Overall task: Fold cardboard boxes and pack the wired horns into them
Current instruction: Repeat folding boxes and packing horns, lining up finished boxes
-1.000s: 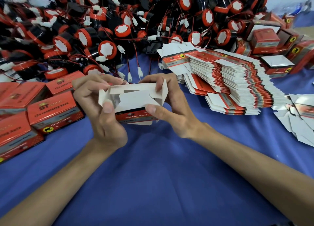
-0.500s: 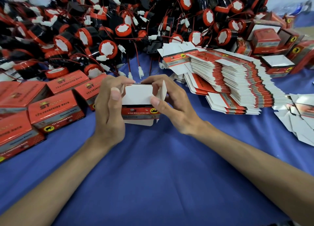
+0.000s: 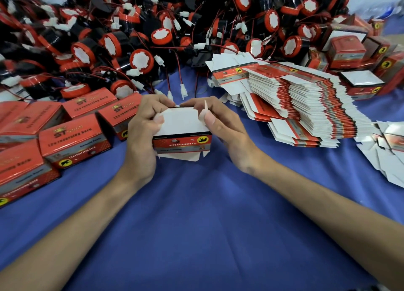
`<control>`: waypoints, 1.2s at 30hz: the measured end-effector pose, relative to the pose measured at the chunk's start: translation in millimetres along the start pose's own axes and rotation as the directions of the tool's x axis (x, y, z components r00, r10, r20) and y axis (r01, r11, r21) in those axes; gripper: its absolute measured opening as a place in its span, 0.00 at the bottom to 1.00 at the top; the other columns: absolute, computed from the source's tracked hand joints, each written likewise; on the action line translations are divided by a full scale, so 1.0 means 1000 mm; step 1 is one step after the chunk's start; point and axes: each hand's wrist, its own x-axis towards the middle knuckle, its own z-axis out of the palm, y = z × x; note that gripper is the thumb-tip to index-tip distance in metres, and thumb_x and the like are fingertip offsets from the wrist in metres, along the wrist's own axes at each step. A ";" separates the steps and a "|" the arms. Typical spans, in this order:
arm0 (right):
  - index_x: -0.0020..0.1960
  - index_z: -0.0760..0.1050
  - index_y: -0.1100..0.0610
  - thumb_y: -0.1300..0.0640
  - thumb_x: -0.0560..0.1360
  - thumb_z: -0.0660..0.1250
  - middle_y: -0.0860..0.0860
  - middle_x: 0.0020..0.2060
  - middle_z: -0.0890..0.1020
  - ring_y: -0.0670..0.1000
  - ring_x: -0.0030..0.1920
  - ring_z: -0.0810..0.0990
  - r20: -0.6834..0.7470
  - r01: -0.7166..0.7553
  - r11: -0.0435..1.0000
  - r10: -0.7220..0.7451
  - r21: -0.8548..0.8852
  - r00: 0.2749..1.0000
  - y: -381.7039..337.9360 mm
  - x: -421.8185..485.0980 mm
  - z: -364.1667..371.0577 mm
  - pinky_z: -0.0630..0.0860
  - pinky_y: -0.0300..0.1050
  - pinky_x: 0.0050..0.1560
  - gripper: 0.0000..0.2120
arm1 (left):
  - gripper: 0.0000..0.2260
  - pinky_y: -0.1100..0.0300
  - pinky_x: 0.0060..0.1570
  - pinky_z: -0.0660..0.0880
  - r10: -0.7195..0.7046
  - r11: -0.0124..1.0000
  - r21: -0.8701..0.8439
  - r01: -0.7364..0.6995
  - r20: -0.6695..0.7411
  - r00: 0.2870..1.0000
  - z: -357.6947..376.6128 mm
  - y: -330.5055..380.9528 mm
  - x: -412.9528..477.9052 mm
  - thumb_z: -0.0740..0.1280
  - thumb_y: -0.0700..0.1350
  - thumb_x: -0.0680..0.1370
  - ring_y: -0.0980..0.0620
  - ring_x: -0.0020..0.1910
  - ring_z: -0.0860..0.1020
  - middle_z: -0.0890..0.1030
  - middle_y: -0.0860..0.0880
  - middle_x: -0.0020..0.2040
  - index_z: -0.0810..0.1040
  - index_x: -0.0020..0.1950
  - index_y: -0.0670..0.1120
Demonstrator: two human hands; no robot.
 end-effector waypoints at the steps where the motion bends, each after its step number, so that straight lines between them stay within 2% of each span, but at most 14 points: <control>1: 0.55 0.69 0.72 0.58 0.78 0.55 0.58 0.55 0.76 0.50 0.54 0.74 0.001 -0.025 0.998 0.025 0.051 1.000 -0.002 0.001 0.000 0.71 0.43 0.54 0.17 | 0.07 0.48 0.55 0.66 0.002 1.000 -0.007 -0.002 0.008 1.000 0.000 -0.001 0.000 0.55 0.48 0.70 0.44 0.52 0.70 0.72 0.48 0.49 0.69 0.40 0.46; 4: 0.45 0.73 0.57 0.57 0.75 0.58 0.57 0.56 0.78 0.50 0.53 0.75 0.025 -0.101 0.974 0.098 0.205 0.995 -0.005 0.002 0.001 0.69 0.47 0.54 0.06 | 0.06 0.51 0.55 0.66 0.008 1.000 -0.006 -0.008 0.022 1.000 -0.002 -0.004 -0.001 0.55 0.47 0.70 0.47 0.52 0.71 0.72 0.49 0.49 0.69 0.41 0.46; 6: 0.39 0.75 0.51 0.58 0.74 0.60 0.53 0.55 0.79 0.51 0.53 0.75 0.037 -0.129 0.943 0.124 0.307 0.992 -0.006 0.003 0.002 0.70 0.49 0.54 0.07 | 0.06 0.50 0.56 0.66 0.021 1.000 0.010 -0.021 0.034 0.999 -0.001 -0.004 -0.002 0.55 0.46 0.70 0.46 0.52 0.71 0.72 0.49 0.49 0.69 0.42 0.47; 9: 0.39 0.71 0.53 0.60 0.71 0.62 0.51 0.53 0.79 0.51 0.52 0.77 0.050 -0.169 0.893 0.163 0.418 0.985 -0.007 0.004 0.004 0.73 0.45 0.49 0.03 | 0.07 0.47 0.57 0.68 0.054 0.999 0.003 -0.054 0.068 0.996 0.000 -0.004 -0.003 0.55 0.46 0.69 0.34 0.56 0.71 0.72 0.47 0.51 0.68 0.45 0.47; 11: 0.41 0.67 0.55 0.62 0.68 0.62 0.51 0.52 0.79 0.49 0.50 0.78 0.062 -0.188 0.865 0.180 0.466 0.982 -0.011 0.005 0.003 0.75 0.40 0.42 0.05 | 0.09 0.54 0.56 0.69 0.089 0.996 0.005 -0.089 0.079 0.993 0.001 -0.003 -0.004 0.55 0.47 0.69 0.41 0.55 0.72 0.72 0.48 0.51 0.68 0.46 0.47; 14: 0.42 0.65 0.54 0.66 0.65 0.60 0.50 0.51 0.80 0.50 0.50 0.78 0.101 -0.207 0.851 0.181 0.482 0.978 -0.012 0.005 0.001 0.74 0.40 0.36 0.10 | 0.09 0.49 0.56 0.69 0.113 0.994 -0.001 -0.114 0.110 0.987 0.002 -0.002 -0.006 0.56 0.46 0.69 0.38 0.56 0.73 0.71 0.47 0.51 0.68 0.48 0.46; 20: 0.30 0.78 0.51 0.67 0.62 0.59 0.47 0.52 0.80 0.47 0.53 0.77 0.088 -0.211 0.896 0.191 0.391 0.978 -0.011 0.005 0.004 0.74 0.40 0.43 0.14 | 0.12 0.61 0.53 0.67 0.197 0.980 0.014 -0.199 0.087 0.976 0.005 0.003 -0.011 0.55 0.35 0.66 0.52 0.53 0.70 0.71 0.47 0.50 0.66 0.46 0.47; 22: 0.32 0.79 0.54 0.64 0.64 0.59 0.47 0.53 0.78 0.47 0.54 0.75 0.069 -0.188 0.925 0.175 0.329 0.982 -0.011 0.005 0.003 0.73 0.40 0.45 0.11 | 0.12 0.64 0.50 0.66 0.139 0.982 0.117 -0.146 0.069 0.988 0.003 0.001 -0.003 0.57 0.31 0.68 0.50 0.50 0.70 0.71 0.47 0.49 0.69 0.42 0.48; 25: 0.39 0.76 0.60 0.60 0.68 0.56 0.49 0.54 0.76 0.46 0.54 0.74 0.092 -0.167 0.942 0.146 0.292 0.985 -0.012 0.005 0.002 0.71 0.39 0.47 0.11 | 0.25 0.68 0.44 0.67 -0.188 0.960 0.215 0.180 0.017 0.982 -0.001 -0.001 0.022 0.56 0.22 0.73 0.46 0.43 0.71 0.71 0.48 0.42 0.75 0.34 0.51; 28: 0.46 0.75 0.59 0.56 0.71 0.54 0.50 0.54 0.75 0.50 0.57 0.73 0.100 -0.189 0.954 0.170 0.233 0.980 -0.011 0.006 0.001 0.71 0.42 0.54 0.13 | 0.10 0.63 0.52 0.67 0.046 0.976 0.212 -0.055 0.047 0.998 0.005 0.002 0.000 0.55 0.34 0.74 0.52 0.50 0.70 0.70 0.49 0.49 0.70 0.36 0.43; 30: 0.48 0.75 0.59 0.56 0.72 0.57 0.49 0.55 0.73 0.51 0.60 0.71 0.086 -0.117 0.993 0.116 0.008 0.989 -0.010 0.005 0.002 0.70 0.45 0.59 0.11 | 0.11 0.64 0.54 0.67 0.057 0.996 0.062 -0.059 0.036 0.998 0.007 0.004 -0.014 0.53 0.46 0.75 0.54 0.52 0.70 0.69 0.48 0.51 0.70 0.37 0.45; 32: 0.48 0.74 0.66 0.56 0.74 0.59 0.51 0.57 0.70 0.49 0.60 0.70 0.089 -0.015 0.985 0.031 -0.172 0.996 -0.008 0.000 0.004 0.69 0.48 0.61 0.13 | 0.14 0.60 0.54 0.69 0.059 0.996 0.060 -0.061 0.031 0.998 0.007 0.006 -0.012 0.54 0.55 0.76 0.49 0.53 0.72 0.70 0.42 0.52 0.72 0.41 0.48; 34: 0.51 0.72 0.74 0.55 0.76 0.58 0.53 0.55 0.71 0.46 0.57 0.71 0.044 -0.012 0.981 0.021 -0.193 0.999 -0.005 -0.001 0.005 0.71 0.45 0.57 0.20 | 0.11 0.59 0.52 0.69 0.048 0.978 0.201 -0.061 0.068 0.997 0.006 0.006 -0.007 0.56 0.56 0.77 0.43 0.51 0.72 0.71 0.35 0.53 0.72 0.44 0.51; 36: 0.51 0.74 0.68 0.54 0.78 0.55 0.51 0.51 0.72 0.42 0.51 0.73 -0.013 -0.049 0.991 0.048 -0.126 0.999 -0.006 0.001 0.007 0.71 0.37 0.50 0.18 | 0.11 0.65 0.51 0.67 0.053 0.955 0.289 -0.074 0.082 0.995 0.007 0.005 -0.009 0.56 0.52 0.77 0.49 0.51 0.72 0.71 0.38 0.53 0.70 0.46 0.45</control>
